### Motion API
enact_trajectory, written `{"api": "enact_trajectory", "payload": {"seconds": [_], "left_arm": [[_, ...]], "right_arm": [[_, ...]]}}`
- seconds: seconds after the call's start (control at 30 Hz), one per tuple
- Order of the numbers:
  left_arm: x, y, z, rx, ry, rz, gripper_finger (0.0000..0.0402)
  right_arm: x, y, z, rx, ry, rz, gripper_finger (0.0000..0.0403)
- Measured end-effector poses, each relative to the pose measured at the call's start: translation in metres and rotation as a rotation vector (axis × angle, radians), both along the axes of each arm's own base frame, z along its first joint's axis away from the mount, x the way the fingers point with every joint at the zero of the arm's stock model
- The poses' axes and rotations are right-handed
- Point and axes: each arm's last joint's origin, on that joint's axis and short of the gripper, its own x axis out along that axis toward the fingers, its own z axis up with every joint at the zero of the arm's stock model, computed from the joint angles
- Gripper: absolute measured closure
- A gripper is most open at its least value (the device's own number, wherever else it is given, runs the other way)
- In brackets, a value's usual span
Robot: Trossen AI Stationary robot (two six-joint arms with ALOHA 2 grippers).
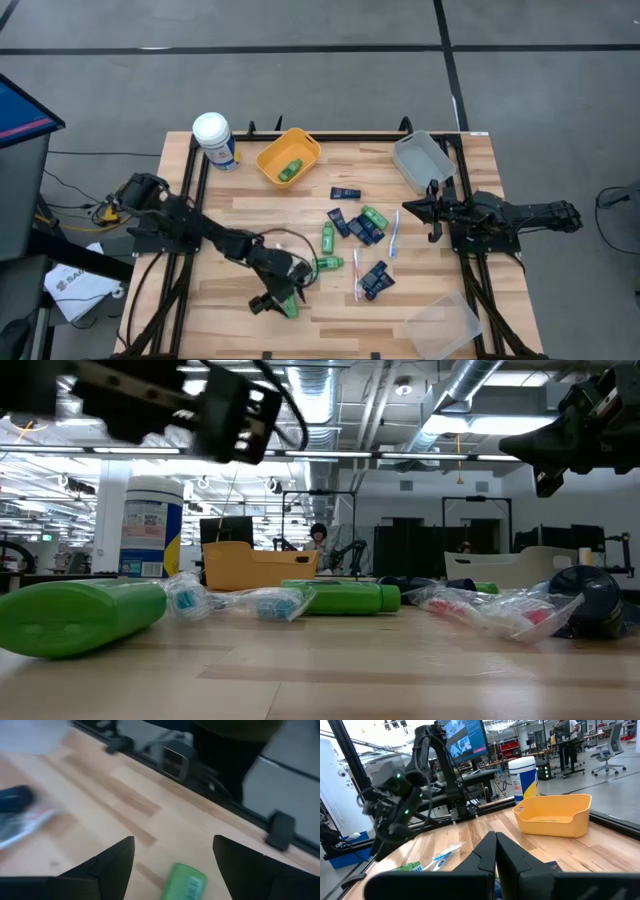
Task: Pick & Place Travel size toiletries
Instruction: Put the green shampoo into the yellow bin
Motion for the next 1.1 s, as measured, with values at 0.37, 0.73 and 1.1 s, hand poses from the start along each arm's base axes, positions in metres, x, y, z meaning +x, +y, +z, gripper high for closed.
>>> {"api": "enact_trajectory", "payload": {"seconds": [0.37,0.73,1.1], "left_arm": [[0.002,-0.01,-0.03,0.119,-0.013,-0.063,0.0137],[0.002,-0.011,-0.042,0.152,0.009,-0.09,0.0137],[-0.011,-0.003,-0.057,0.206,0.052,-0.117,0.0137]], "right_arm": [[0.0,0.0,0.0,0.0,0.0,0.0,0.0403],[0.0,0.0,0.0,0.0,0.0,0.0,0.0403],[0.0,0.0,0.0,0.0,0.0,0.0,0.0403]]}}
